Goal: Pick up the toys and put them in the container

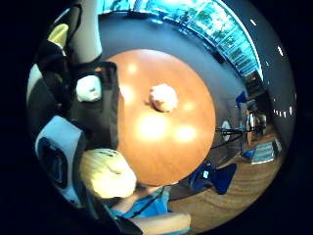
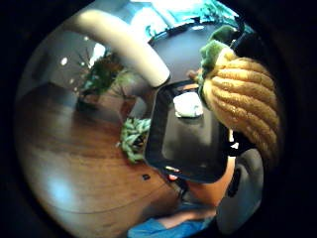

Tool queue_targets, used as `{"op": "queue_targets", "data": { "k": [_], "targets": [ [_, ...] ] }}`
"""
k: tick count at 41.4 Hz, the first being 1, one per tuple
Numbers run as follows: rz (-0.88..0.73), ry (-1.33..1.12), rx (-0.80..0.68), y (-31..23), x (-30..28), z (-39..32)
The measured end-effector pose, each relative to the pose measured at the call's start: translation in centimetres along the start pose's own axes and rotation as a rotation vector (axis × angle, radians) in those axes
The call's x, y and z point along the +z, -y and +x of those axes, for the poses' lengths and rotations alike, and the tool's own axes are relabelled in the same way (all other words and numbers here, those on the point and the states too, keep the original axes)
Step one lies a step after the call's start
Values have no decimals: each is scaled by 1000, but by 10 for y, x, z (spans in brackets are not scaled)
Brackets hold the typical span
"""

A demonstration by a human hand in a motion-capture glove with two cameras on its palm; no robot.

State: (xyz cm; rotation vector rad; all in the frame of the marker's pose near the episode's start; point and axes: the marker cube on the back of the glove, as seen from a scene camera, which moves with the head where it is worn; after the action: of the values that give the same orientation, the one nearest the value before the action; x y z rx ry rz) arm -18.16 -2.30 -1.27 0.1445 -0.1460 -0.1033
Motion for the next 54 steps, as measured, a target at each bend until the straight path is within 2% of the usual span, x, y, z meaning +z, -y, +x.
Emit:
{"op": "queue_targets", "data": {
  "k": [2,10,15,23,41,47,52,54],
  "targets": [
    [-9,36,-20,-1,4,1],
    [-40,129,53,5,25,-40],
    [-84,81,-53,-4,41,-39],
    [-179,73,-118,-12,51,-36],
    [-155,-80,-72,10,23,29],
    [-104,-158,19,40,33,5],
    [-82,-204,99,49,43,46],
    [-107,-232,61,48,50,69]
  ]
}}
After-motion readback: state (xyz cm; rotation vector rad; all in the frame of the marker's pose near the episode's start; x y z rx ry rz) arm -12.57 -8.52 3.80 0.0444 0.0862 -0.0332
